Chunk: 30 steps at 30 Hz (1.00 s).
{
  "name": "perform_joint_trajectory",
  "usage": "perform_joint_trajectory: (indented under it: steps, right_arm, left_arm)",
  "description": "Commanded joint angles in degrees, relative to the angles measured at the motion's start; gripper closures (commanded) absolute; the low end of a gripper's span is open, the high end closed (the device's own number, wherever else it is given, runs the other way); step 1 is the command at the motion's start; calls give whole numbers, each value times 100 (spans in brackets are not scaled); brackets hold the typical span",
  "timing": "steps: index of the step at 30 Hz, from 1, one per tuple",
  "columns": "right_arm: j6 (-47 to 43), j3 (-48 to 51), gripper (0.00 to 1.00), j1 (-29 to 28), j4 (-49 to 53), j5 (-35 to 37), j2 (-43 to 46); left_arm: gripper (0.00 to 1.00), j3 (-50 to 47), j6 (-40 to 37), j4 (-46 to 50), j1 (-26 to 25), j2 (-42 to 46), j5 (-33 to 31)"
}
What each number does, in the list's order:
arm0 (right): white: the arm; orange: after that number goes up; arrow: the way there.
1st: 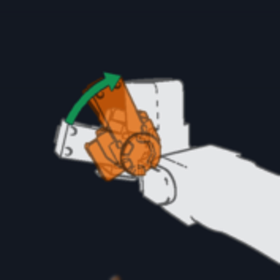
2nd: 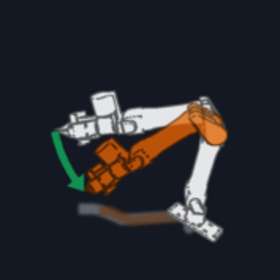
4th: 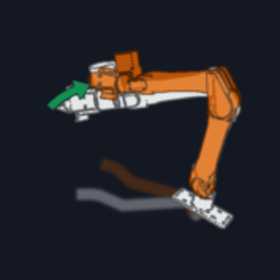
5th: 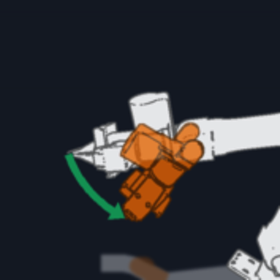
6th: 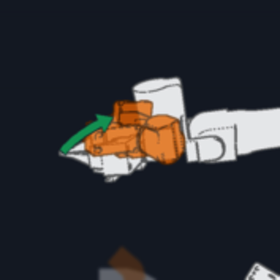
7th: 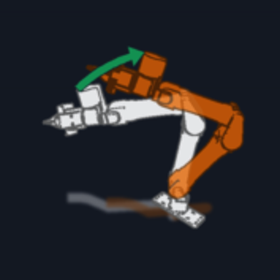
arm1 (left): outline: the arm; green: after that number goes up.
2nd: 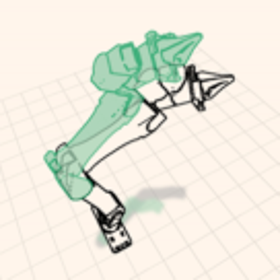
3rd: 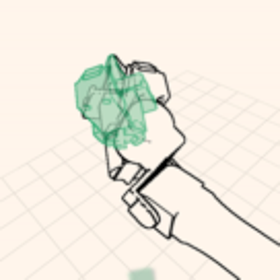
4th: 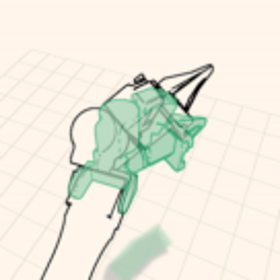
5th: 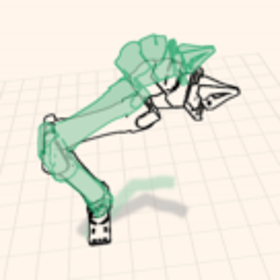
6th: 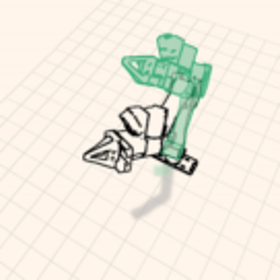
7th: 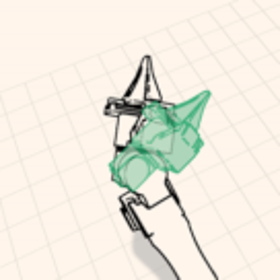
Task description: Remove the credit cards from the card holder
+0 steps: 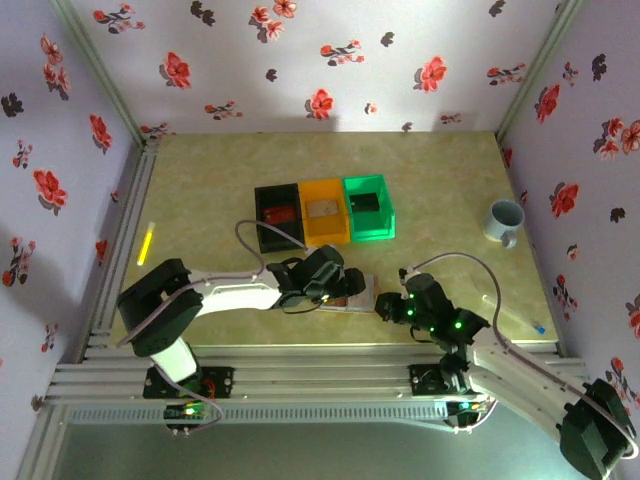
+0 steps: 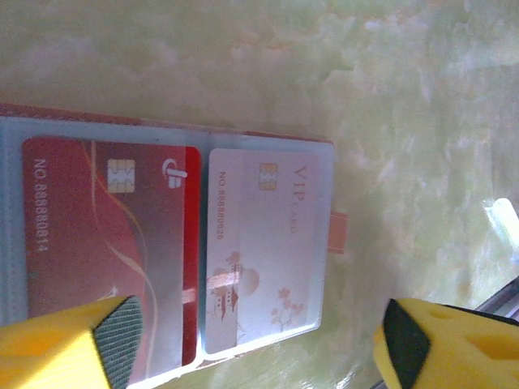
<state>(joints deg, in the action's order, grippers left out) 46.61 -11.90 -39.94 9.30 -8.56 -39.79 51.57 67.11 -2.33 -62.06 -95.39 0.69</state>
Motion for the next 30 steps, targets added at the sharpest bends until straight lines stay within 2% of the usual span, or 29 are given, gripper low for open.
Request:
perform_joint_trajectory:
  steps: [1,5,11,30]
  right_arm:
    - [142,-176,88,-33,-403,8,-248]
    - [246,-181,90,-31,-656,77,-497]
    - [305,-290,91,-30,-798,216,-767]
    - [226,-557,93,18,-1189,364,-1467]
  left_arm:
    - [27,-55,19,-490,19,65,-39]
    - [36,-163,133,-997,3,21,46]
    - [45,-215,210,-1093,-5,-79,46]
    - [53,-269,537,-1411,1,-467,5]
